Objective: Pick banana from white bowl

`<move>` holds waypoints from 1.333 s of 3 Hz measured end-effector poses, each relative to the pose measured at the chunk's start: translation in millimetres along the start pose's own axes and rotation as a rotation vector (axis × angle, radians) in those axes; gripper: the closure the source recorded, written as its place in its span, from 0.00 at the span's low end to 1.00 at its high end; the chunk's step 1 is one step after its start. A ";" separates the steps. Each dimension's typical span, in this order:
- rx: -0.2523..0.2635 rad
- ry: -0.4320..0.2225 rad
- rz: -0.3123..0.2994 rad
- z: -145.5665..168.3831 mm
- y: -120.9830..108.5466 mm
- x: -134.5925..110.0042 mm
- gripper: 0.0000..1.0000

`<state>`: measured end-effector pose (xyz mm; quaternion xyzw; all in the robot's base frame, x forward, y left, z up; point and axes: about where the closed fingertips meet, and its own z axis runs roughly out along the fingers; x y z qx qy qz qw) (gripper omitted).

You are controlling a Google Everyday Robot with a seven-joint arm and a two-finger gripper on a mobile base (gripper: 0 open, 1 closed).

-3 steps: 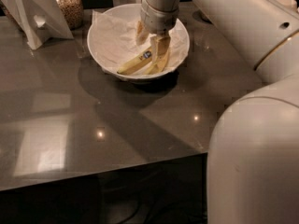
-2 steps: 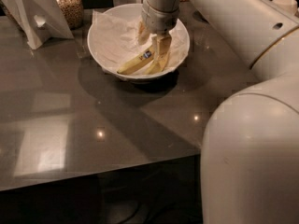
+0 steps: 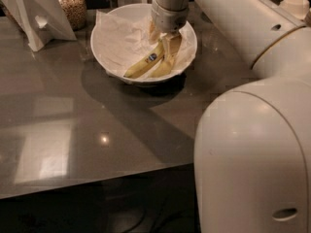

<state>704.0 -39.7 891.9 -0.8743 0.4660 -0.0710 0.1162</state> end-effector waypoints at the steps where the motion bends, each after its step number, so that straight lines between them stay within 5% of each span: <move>1: -0.008 0.019 0.002 3.2 -3.2 8.8 0.51; 3: -0.020 0.054 -0.036 0.4 -5.8 8.7 0.93; 4: -0.028 0.059 -0.042 -9.5 -7.1 2.8 1.00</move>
Offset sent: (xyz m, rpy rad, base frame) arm 0.0077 -0.0154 0.0036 -0.0802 0.0005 0.0045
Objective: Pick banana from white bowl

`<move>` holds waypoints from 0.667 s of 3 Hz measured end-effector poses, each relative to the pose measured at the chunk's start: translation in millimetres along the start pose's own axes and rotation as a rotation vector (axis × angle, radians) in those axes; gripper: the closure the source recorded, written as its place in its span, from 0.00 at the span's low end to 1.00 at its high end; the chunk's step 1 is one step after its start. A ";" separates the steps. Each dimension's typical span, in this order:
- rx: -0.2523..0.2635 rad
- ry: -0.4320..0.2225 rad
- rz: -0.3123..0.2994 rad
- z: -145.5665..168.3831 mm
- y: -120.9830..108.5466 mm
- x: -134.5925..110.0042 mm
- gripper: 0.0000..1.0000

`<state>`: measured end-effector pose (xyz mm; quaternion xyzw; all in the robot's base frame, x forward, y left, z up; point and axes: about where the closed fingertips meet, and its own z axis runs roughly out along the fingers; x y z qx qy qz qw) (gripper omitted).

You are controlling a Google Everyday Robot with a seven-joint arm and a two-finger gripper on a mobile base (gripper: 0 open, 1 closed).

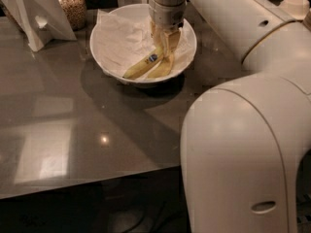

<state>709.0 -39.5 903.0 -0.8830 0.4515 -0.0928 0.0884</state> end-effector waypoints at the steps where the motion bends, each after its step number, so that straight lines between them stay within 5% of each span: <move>1: 0.001 -0.018 0.022 -13.9 2.3 -3.7 1.00; 2: 0.020 -0.083 0.082 -30.9 8.5 -5.2 1.00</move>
Offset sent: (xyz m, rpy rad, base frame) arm -0.0464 -0.0174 0.0551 0.1695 0.1404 -0.1104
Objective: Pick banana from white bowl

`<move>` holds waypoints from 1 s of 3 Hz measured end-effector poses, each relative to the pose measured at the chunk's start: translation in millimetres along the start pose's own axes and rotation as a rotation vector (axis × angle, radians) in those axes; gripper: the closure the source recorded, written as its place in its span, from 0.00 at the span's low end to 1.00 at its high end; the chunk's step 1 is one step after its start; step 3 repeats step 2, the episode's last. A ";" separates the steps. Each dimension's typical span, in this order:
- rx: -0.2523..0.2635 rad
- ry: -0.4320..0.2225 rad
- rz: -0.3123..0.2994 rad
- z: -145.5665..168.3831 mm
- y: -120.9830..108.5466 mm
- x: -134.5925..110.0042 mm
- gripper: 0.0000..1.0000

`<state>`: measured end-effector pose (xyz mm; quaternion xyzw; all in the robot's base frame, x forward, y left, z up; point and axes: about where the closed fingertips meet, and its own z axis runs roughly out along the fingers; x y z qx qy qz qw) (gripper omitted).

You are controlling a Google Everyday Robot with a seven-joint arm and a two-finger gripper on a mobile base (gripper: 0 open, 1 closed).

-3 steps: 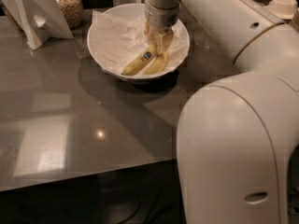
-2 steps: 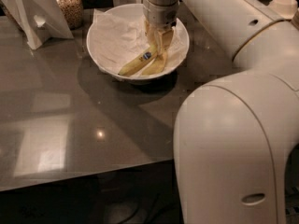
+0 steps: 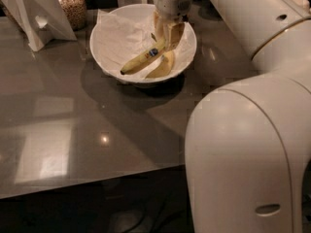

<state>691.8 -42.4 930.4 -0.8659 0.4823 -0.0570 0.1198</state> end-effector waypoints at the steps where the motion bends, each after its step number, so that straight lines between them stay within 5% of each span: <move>1: 0.033 -0.080 0.057 -22.0 6.1 -4.7 1.00; 2: 0.100 -0.234 0.084 -52.5 12.8 -31.0 1.00; 3: 0.100 -0.234 0.084 -52.5 12.8 -31.0 1.00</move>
Offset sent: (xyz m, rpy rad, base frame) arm -0.1067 0.0235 0.0911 0.4648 0.1814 0.0370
